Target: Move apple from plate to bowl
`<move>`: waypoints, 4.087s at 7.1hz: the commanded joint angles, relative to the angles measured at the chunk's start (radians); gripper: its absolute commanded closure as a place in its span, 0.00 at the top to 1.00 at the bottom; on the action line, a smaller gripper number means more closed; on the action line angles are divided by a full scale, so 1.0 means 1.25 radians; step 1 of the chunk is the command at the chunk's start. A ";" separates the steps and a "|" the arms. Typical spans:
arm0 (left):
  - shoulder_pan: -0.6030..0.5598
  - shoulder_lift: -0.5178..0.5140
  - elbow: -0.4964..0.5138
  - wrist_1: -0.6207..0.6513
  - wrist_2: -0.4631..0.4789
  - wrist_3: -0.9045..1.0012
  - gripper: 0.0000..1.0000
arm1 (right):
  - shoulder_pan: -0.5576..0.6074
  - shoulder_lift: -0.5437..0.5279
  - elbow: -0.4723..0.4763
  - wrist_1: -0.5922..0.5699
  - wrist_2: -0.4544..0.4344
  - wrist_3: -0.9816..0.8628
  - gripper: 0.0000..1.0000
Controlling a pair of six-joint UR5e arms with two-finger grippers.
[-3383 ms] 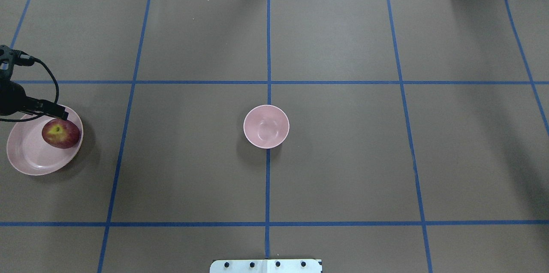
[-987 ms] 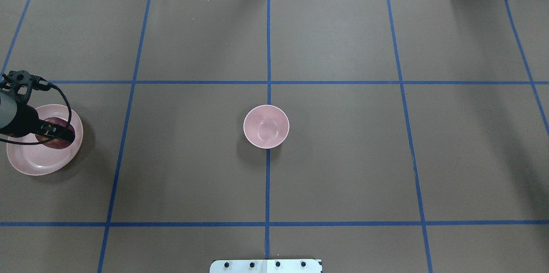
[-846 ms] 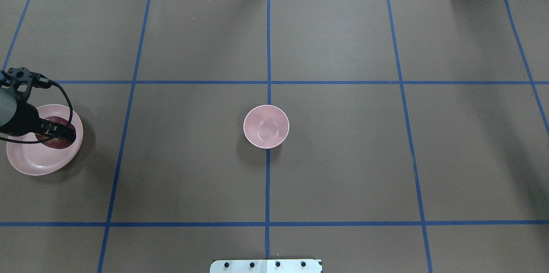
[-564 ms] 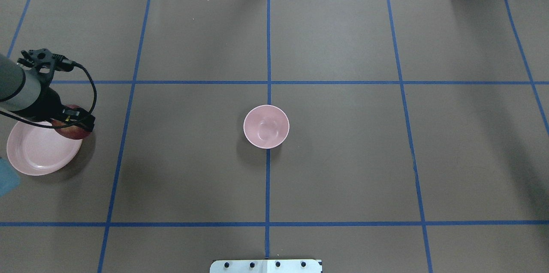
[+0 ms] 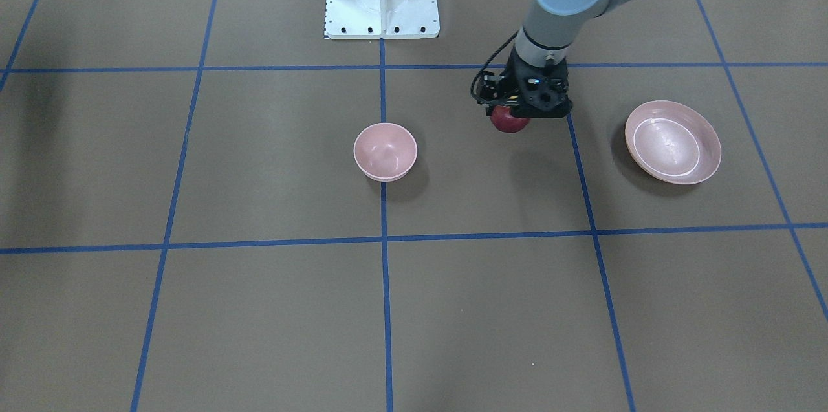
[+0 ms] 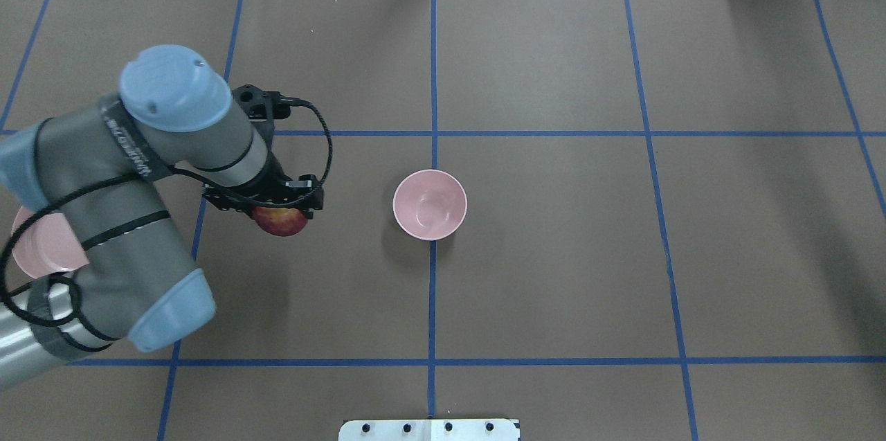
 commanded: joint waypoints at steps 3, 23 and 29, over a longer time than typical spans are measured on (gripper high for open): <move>0.052 -0.242 0.234 -0.052 0.040 -0.112 0.15 | 0.000 0.000 -0.008 0.000 0.001 0.003 1.00; -0.047 0.163 -0.174 0.029 0.054 0.233 0.98 | 0.034 -0.022 -0.023 0.000 0.005 0.019 1.00; -0.583 0.468 -0.061 -0.001 -0.156 0.953 0.98 | 0.092 -0.067 -0.032 0.000 0.002 0.049 1.00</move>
